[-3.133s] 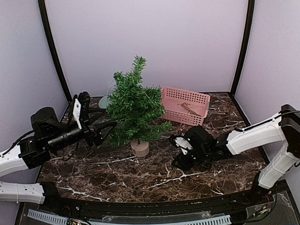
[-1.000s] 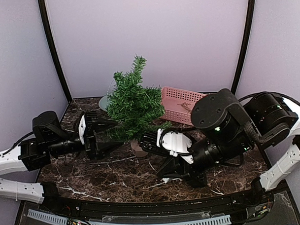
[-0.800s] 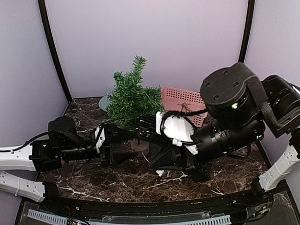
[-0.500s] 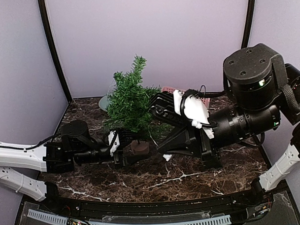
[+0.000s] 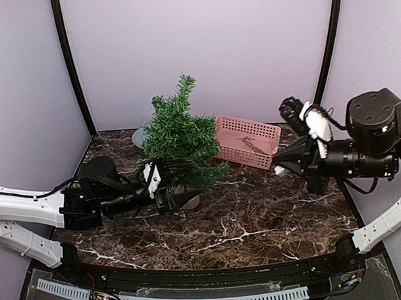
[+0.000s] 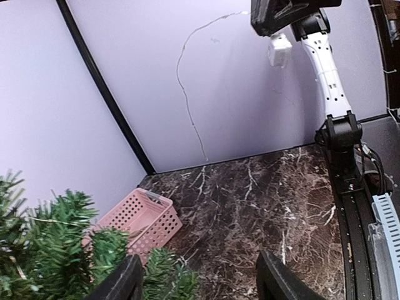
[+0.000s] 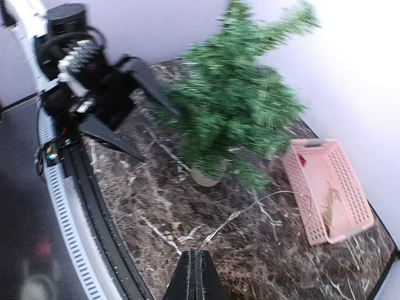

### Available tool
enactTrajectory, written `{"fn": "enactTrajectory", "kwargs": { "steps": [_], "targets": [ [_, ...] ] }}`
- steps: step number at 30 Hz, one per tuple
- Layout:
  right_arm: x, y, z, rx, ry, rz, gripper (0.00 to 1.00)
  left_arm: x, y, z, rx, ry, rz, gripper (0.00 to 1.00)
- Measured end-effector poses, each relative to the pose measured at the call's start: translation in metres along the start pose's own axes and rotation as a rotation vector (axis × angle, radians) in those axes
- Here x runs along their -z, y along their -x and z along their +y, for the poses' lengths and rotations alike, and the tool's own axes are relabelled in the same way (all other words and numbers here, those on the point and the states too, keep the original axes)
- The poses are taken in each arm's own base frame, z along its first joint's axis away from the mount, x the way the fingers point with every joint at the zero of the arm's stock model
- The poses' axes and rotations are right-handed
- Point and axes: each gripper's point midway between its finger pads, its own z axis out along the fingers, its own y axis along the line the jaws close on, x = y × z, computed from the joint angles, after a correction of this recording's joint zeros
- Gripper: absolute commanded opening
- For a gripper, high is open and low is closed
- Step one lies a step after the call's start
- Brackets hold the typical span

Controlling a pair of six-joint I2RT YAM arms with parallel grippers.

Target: Decorate the small christmas tree

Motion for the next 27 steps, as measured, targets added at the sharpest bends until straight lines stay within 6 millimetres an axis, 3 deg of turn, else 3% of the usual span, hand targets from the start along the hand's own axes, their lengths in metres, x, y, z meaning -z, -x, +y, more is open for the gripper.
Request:
{"fn": "enactTrajectory", "kwargs": {
  "steps": [1, 6, 9, 12, 15, 18, 23, 27],
  "targets": [
    [0.008, -0.002, -0.02, -0.057, -0.069, -0.025, 0.0, 0.003, 0.004, 0.006, 0.0, 0.028, -0.006, 0.64],
    [0.049, 0.007, -0.076, -0.214, -0.259, -0.167, 0.0, 0.011, 0.011, 0.023, 0.003, 0.104, -0.011, 0.64],
    [0.066, 0.02, -0.092, -0.237, -0.31, -0.232, 0.0, 0.011, 0.008, 0.026, 0.003, 0.119, 0.002, 0.64],
    [0.067, 0.04, -0.091, -0.211, -0.312, -0.256, 0.0, 0.011, 0.006, 0.027, 0.002, 0.122, 0.009, 0.64],
    [0.05, 0.059, -0.072, -0.137, -0.27, -0.23, 0.0, 0.008, 0.001, 0.024, 0.001, 0.114, 0.022, 0.63],
    [0.021, 0.064, -0.042, -0.044, -0.189, -0.168, 0.0, 0.006, -0.001, 0.022, 0.0, 0.104, 0.026, 0.63],
    [-0.031, 0.044, 0.021, 0.144, -0.036, -0.018, 0.0, 0.006, 0.003, 0.017, -0.003, 0.074, 0.008, 0.65],
    [-0.038, 0.038, 0.063, 0.249, 0.089, 0.024, 0.0, 0.008, 0.009, 0.012, -0.008, 0.039, -0.017, 0.67]
  ]
}}
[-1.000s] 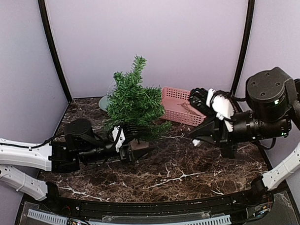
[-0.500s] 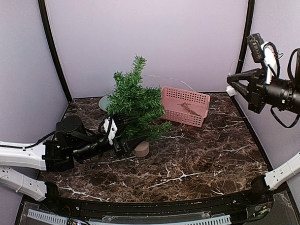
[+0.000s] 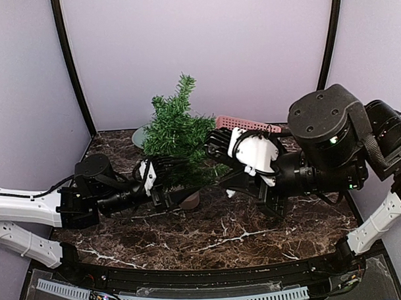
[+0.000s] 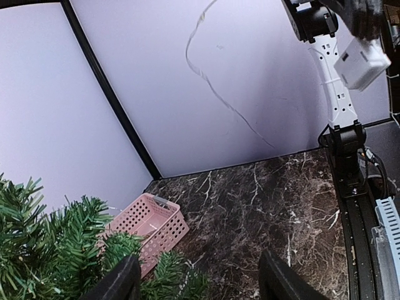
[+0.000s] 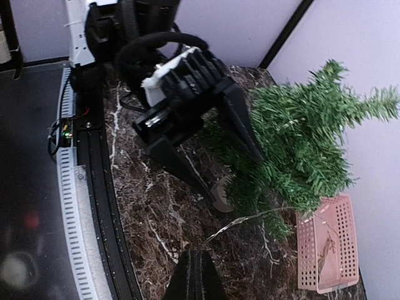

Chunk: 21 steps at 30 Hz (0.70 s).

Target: Decorate the small christmas tree

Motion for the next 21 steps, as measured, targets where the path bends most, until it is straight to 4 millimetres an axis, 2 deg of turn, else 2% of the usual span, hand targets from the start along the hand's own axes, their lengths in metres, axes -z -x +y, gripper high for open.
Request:
{"fn": "enactTrajectory", "kwargs": {
  "steps": [4, 11, 17, 21],
  "targets": [
    [0.009, 0.017, 0.02, 0.032, 0.108, -0.055, 0.0, 0.002, 0.007, -0.006, -0.002, -0.039, -0.03, 0.7],
    [0.029, 0.042, 0.023, 0.029, 0.176, -0.182, 0.0, -0.003, 0.017, -0.027, 0.001, -0.144, -0.102, 0.73],
    [0.035, 0.055, 0.024, 0.04, 0.191, -0.244, 0.0, -0.022, -0.007, -0.062, 0.018, -0.259, -0.075, 0.73],
    [0.036, 0.061, 0.024, 0.052, 0.193, -0.269, 0.0, -0.034, -0.015, -0.073, 0.026, -0.28, -0.082, 0.73]
  ]
}}
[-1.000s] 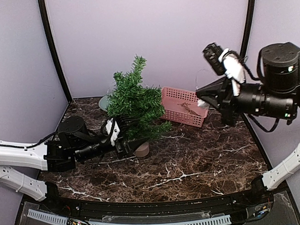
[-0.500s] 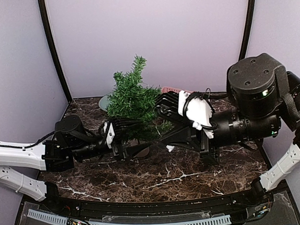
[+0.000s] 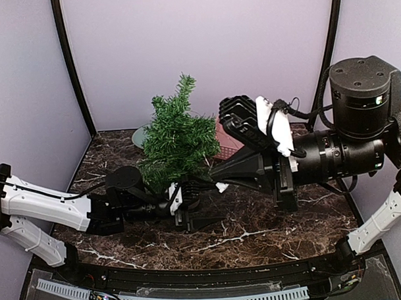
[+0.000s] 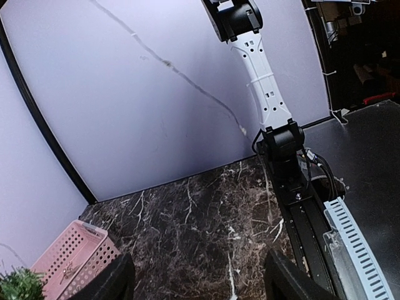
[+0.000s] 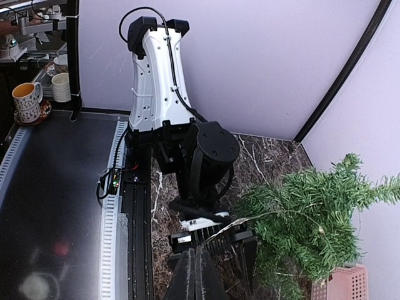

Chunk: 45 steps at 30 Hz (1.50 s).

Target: Decorate the small christmas tree

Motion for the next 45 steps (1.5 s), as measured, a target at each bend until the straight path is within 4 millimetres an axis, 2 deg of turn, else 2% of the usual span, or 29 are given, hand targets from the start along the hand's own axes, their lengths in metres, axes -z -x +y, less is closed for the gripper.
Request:
{"fn": "enactTrajectory", "kwargs": {
  "steps": [3, 9, 13, 19, 23, 28, 30, 35, 38, 40, 42, 45],
  "targets": [
    [0.0, 0.004, 0.0, 0.009, 0.001, -0.017, 0.0, -0.013, 0.004, -0.006, -0.004, -0.021, -0.019, 0.69],
    [-0.001, 0.01, -0.001, 0.019, 0.008, -0.043, 0.0, -0.039, 0.026, -0.023, -0.035, -0.072, -0.075, 0.66],
    [-0.003, 0.012, -0.003, 0.015, 0.005, -0.054, 0.0, -0.046, 0.034, -0.028, -0.036, -0.088, -0.107, 0.67],
    [-0.005, 0.011, -0.003, 0.011, 0.013, -0.056, 0.0, -0.051, 0.046, -0.022, -0.009, -0.07, -0.149, 0.66],
    [-0.008, 0.01, -0.003, 0.009, 0.019, -0.06, 0.0, -0.053, 0.054, -0.019, 0.026, -0.063, -0.181, 0.55],
    [-0.01, 0.009, -0.002, 0.008, 0.028, -0.059, 0.0, -0.057, 0.061, -0.019, 0.076, -0.075, -0.218, 0.32],
    [-0.01, 0.009, -0.002, 0.007, 0.03, -0.061, 0.0, -0.058, 0.062, -0.02, 0.09, -0.082, -0.228, 0.29],
    [-0.012, 0.009, -0.003, 0.004, 0.03, -0.063, 0.0, -0.058, 0.066, -0.02, 0.103, -0.087, -0.24, 0.38],
    [-0.011, 0.009, -0.003, 0.003, 0.032, -0.066, 0.0, -0.059, 0.066, -0.019, 0.113, -0.087, -0.24, 0.38],
    [-0.011, 0.009, -0.002, 0.002, 0.036, -0.07, 0.0, -0.059, 0.067, -0.019, 0.117, -0.087, -0.242, 0.34],
    [-0.011, 0.011, -0.002, 0.002, 0.04, -0.075, 0.0, -0.059, 0.069, -0.018, 0.121, -0.088, -0.247, 0.25],
    [-0.011, 0.011, -0.002, 0.001, 0.042, -0.079, 0.0, -0.059, 0.07, -0.019, 0.127, -0.097, -0.252, 0.07]
  ]
}}
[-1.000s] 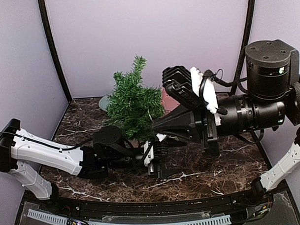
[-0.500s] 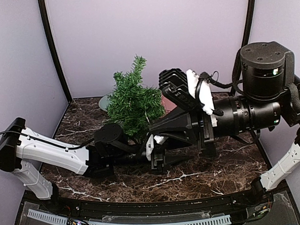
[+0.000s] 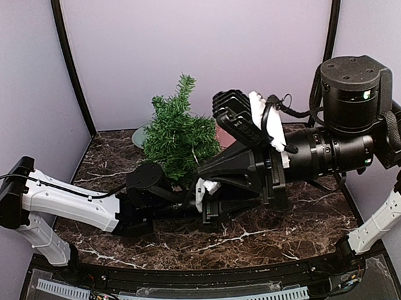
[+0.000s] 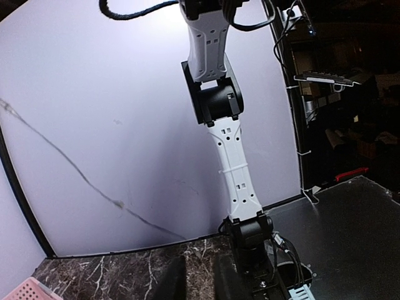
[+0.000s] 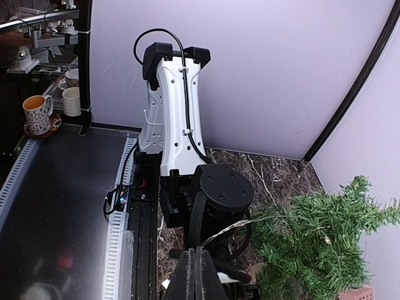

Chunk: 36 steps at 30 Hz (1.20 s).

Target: Decorate the small christmas tree

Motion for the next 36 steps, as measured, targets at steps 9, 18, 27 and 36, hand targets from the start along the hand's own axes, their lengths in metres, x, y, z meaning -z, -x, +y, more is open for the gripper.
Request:
{"fn": "enactTrajectory", "kwargs": {
  "steps": [9, 18, 27, 36],
  "targets": [
    [-0.0011, -0.0058, -0.0009, 0.0, -0.002, 0.012, 0.0, -0.0002, 0.0035, -0.0021, 0.004, -0.012, -0.014, 0.22],
    [-0.0013, -0.0055, -0.001, -0.002, 0.002, 0.007, 0.0, -0.0004, 0.0031, -0.0031, 0.015, -0.018, -0.012, 0.31],
    [-0.0001, -0.0041, -0.0011, -0.005, 0.007, -0.001, 0.0, -0.0081, -0.0009, -0.003, 0.028, -0.029, -0.005, 0.14],
    [-0.0013, -0.0061, -0.001, -0.004, 0.009, 0.003, 0.0, -0.0086, -0.0044, -0.0035, 0.034, -0.03, 0.005, 0.0]
  ]
}}
